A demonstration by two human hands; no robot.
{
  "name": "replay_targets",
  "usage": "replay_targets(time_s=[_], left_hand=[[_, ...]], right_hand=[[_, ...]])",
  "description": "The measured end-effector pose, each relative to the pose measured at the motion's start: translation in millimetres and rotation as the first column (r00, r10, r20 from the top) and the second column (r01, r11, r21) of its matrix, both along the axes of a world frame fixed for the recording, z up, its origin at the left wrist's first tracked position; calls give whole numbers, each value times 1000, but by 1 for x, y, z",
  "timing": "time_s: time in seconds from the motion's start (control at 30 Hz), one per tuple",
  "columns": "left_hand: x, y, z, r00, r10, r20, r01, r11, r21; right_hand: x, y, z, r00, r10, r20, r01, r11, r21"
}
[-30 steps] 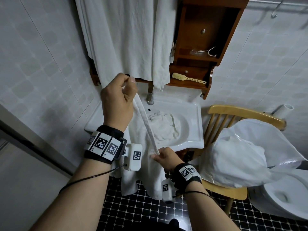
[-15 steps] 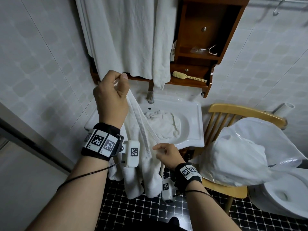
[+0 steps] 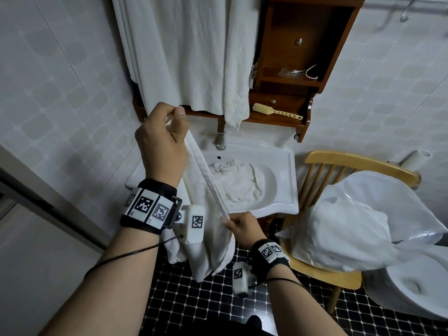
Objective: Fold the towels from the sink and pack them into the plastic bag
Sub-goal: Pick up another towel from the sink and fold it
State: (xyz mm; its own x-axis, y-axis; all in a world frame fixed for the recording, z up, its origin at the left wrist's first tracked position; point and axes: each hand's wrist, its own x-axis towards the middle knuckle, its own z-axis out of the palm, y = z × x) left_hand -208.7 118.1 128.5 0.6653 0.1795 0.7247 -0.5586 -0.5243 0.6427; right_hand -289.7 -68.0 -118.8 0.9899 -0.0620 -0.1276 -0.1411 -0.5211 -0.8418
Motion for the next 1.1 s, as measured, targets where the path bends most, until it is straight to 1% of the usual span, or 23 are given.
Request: replay_targets(time_s=[0.1,0.13,0.2,0.23,0.3,0.4,0.47,0.57,0.63,0.7,0.77,0.83,0.9,0.97,1.0,1.03,1.1], left_hand=[[3,3,-4,1000,19,-13,-19,1000,-2],[3,4,-5,1000,23,-15,-23,1000,-4],[3,6,-5,999,28,-22,-28,999,-16],[3,7,-4,999,27,-29,-28,999,-23],[4,9,-5,999,16,-52,-17,999,-29],[10,12,-12,996,-18,-88,19,1000,8],[14,14,-19,991,-54,-125,60,997,44],[17,19,-29,977,-105,-185,123,988,92],[19,25,-36,971,-126,-204,153,981,121],[24,36,-41,969,-91,-231,132,977,167],[33,51,-48,951,3,-310,64,977,205],[40,66,-61,902,88,-423,28,965,262],[43,79,-75,847,113,-520,55,953,297],[40,87,-87,783,134,-608,90,942,324],[39,89,-91,742,157,-652,106,932,346],[38,89,-96,688,190,-701,124,921,371],[36,86,-103,548,267,-793,175,890,420]], right_hand=[[0,-4,-1,998,-55,20,55,998,-2],[-1,-5,-1,994,-106,20,106,994,2],[-2,-8,4,964,-267,11,266,962,60],[-2,-10,5,932,-363,3,361,926,110],[-3,-12,12,844,-536,-22,528,823,208],[-3,-18,17,718,-693,-71,681,677,279],[-3,-21,21,674,-732,-99,725,630,278],[0,-26,30,694,-708,-129,713,651,260],[3,-28,35,684,-718,-132,721,636,276],[7,-30,41,671,-736,-92,721,619,312],[9,-29,53,654,-755,-31,717,607,343],[11,-29,69,621,-784,19,718,578,388],[14,-29,85,583,-811,38,723,540,432],[17,-26,101,583,-811,54,703,536,468],[18,-24,108,602,-796,68,682,557,474],[19,-22,116,634,-768,94,657,598,460],[18,-16,130,701,-690,183,593,706,388]])
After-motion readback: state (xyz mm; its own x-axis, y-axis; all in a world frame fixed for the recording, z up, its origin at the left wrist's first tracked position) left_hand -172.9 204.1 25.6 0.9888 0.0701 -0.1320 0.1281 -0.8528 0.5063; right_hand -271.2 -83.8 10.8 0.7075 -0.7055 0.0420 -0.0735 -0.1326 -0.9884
